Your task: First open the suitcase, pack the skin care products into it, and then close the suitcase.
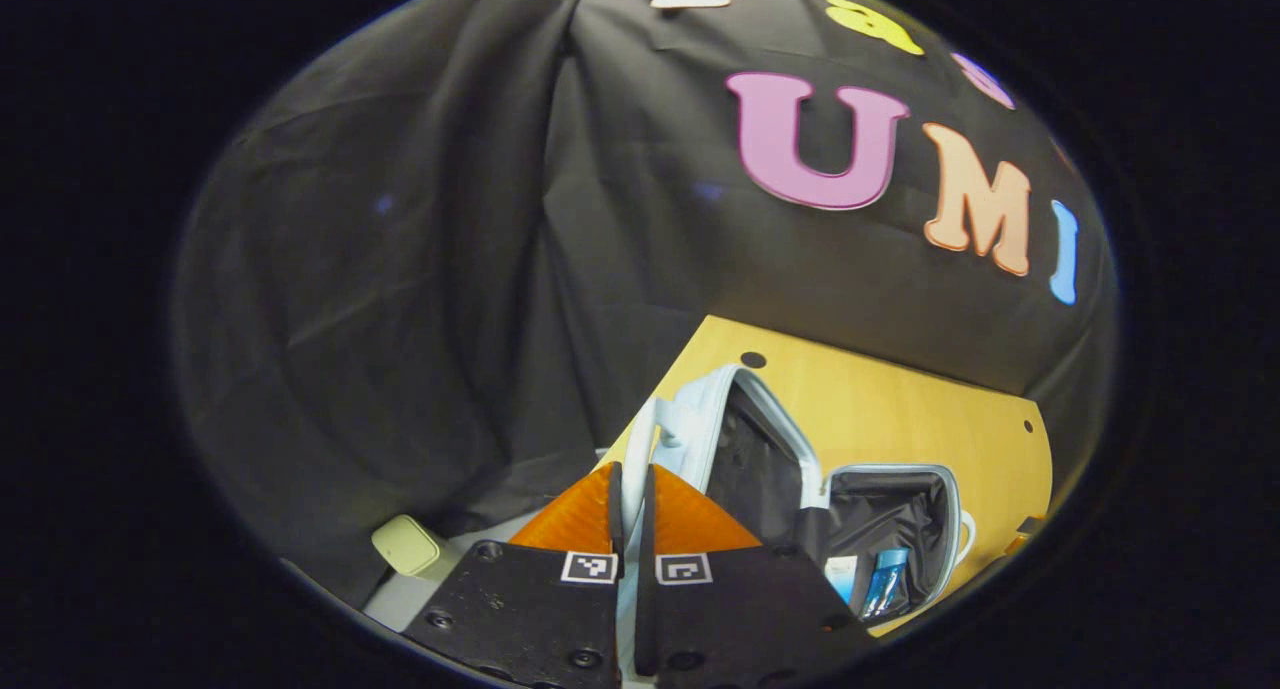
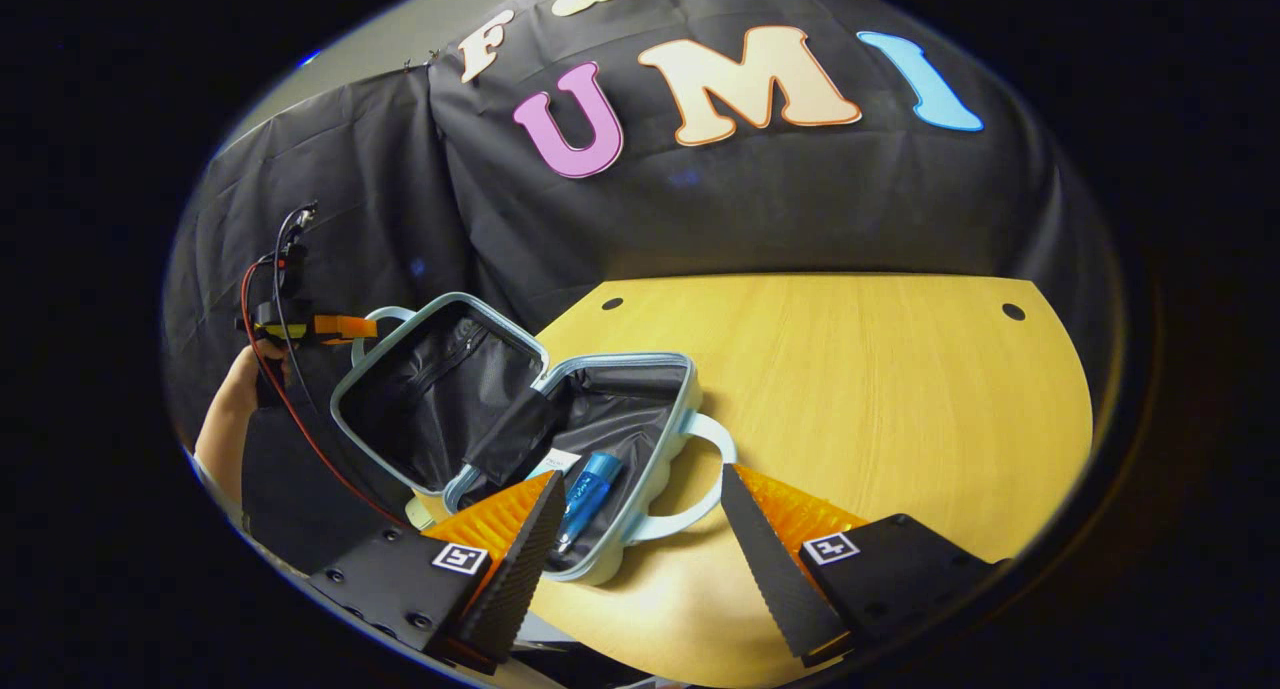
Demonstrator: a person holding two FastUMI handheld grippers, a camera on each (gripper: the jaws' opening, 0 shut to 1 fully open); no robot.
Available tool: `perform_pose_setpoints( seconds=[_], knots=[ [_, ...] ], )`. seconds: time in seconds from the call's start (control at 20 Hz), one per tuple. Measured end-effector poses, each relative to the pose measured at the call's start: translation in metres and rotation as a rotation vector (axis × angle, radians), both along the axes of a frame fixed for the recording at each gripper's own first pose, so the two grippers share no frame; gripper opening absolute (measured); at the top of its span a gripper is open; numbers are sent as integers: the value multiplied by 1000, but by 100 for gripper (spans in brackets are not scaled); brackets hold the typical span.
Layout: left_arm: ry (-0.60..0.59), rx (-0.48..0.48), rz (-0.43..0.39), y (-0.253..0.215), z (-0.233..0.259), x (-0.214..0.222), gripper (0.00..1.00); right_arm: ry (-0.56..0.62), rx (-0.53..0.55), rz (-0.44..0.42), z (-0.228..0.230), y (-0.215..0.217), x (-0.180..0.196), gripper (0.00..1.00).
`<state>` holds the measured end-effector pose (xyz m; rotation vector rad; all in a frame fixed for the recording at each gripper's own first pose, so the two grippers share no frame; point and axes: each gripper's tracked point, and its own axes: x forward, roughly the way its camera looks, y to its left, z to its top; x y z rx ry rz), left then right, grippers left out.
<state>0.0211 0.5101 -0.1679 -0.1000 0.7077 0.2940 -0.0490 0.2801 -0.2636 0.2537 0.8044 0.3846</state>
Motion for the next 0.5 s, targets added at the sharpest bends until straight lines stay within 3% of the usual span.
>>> perform_pose_setpoints(
  seconds=[0.5],
  knots=[
    [-93,-37,-206,-143,62,8,0,-52,20,-25,26,-57,-12,98]
  ],
)
